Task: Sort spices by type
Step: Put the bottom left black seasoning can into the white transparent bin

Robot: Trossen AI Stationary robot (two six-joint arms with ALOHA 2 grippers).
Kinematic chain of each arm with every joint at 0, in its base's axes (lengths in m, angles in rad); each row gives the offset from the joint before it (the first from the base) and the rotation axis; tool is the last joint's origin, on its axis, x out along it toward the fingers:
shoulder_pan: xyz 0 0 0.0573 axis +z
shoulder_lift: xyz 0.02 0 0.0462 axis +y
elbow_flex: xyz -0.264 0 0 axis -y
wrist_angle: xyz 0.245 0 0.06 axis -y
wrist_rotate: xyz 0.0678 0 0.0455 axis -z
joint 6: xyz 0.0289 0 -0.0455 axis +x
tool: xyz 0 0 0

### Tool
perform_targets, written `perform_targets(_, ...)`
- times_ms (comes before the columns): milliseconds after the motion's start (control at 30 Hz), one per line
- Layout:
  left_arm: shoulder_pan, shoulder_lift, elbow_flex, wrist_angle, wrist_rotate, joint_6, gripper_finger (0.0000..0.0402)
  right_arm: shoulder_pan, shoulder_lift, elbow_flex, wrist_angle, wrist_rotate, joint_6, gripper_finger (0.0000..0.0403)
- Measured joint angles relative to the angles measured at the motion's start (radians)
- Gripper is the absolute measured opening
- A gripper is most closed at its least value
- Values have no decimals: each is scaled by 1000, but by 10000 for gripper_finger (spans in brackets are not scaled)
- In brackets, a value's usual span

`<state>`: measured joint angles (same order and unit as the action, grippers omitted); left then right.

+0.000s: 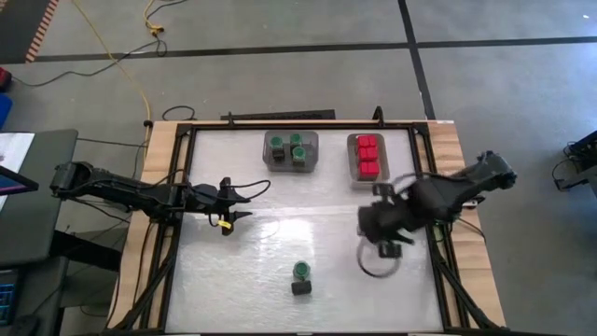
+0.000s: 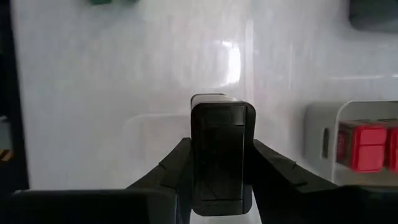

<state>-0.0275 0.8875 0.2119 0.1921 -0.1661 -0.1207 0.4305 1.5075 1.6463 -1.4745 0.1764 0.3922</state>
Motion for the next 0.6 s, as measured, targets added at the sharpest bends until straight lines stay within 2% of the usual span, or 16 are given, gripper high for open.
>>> perform_targets(167,0,0,0,0,0,-12,183,141,-15,-4,-92,36,180,148)
perform_targets(333,0,0,0,0,0,-15,183,240,-23,-117,-76,40,286,148)
perform_targets(600,0,0,0,0,0,-30,183,327,-113,-383,138,44,361,148)
